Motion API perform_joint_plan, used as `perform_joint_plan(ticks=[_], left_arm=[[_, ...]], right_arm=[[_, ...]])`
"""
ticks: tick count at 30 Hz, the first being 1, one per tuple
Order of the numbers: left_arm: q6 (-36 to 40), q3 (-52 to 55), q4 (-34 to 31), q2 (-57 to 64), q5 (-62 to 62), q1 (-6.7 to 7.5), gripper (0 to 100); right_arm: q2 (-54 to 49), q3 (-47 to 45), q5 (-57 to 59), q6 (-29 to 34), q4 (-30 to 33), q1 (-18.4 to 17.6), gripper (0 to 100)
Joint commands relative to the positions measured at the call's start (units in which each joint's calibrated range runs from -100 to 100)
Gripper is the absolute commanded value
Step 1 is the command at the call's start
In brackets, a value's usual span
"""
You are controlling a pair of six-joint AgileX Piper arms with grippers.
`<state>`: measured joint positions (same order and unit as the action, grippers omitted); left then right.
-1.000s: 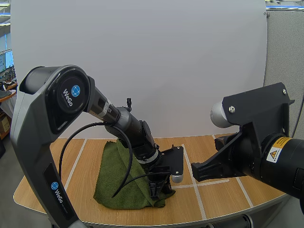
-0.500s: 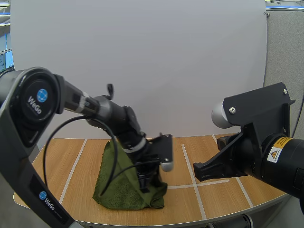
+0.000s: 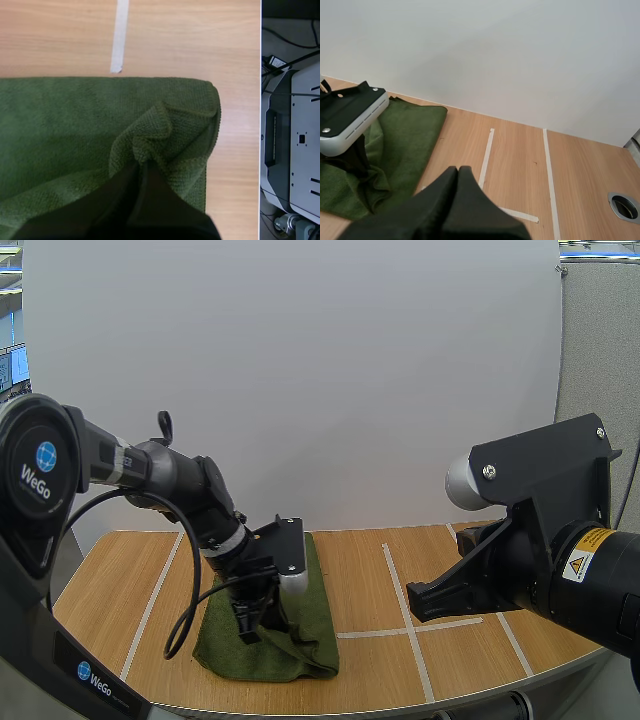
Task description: Fold the towel
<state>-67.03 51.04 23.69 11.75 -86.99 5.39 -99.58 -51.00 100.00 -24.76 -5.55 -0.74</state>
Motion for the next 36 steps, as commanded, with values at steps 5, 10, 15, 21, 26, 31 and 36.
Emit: perform_joint_plan(ticks=[5, 10, 15, 21, 26, 31, 36], left_arm=[[-2.41, 0.36, 0.24, 7.51, -5.56, -3.82, 0], [-2.11, -2.17, 1.03, 11.88, -5.56, -3.82, 0], [-0.81, -6.73, 2.00, 15.45, -5.76, -3.82, 0], [-0.44, -7.51, 1.37, 16.76, -12.56, -5.38, 0], [-1.55, -7.51, 1.26, 16.76, -13.01, -8.78, 0], [-4.37, -7.38, 1.26, 16.38, -13.01, -12.41, 0], [-8.41, -2.95, 1.40, 16.28, -13.01, -15.20, 0]], right_arm=[[-0.42, 0.76, 0.00, -0.12, -1.48, 0.15, 0], [-0.42, 0.76, 0.00, -0.12, -1.73, 0.15, 0], [-0.42, 0.76, 0.00, -0.12, -1.85, 0.15, 0], [-0.42, 0.76, 0.00, -0.12, -1.85, 0.15, 0], [-0.42, 0.76, 0.00, -0.12, -2.23, 0.15, 0], [-0.42, 0.76, 0.00, -0.12, -3.38, 0.15, 0], [-0.42, 0.76, 0.00, -0.12, -4.24, 0.15, 0]])
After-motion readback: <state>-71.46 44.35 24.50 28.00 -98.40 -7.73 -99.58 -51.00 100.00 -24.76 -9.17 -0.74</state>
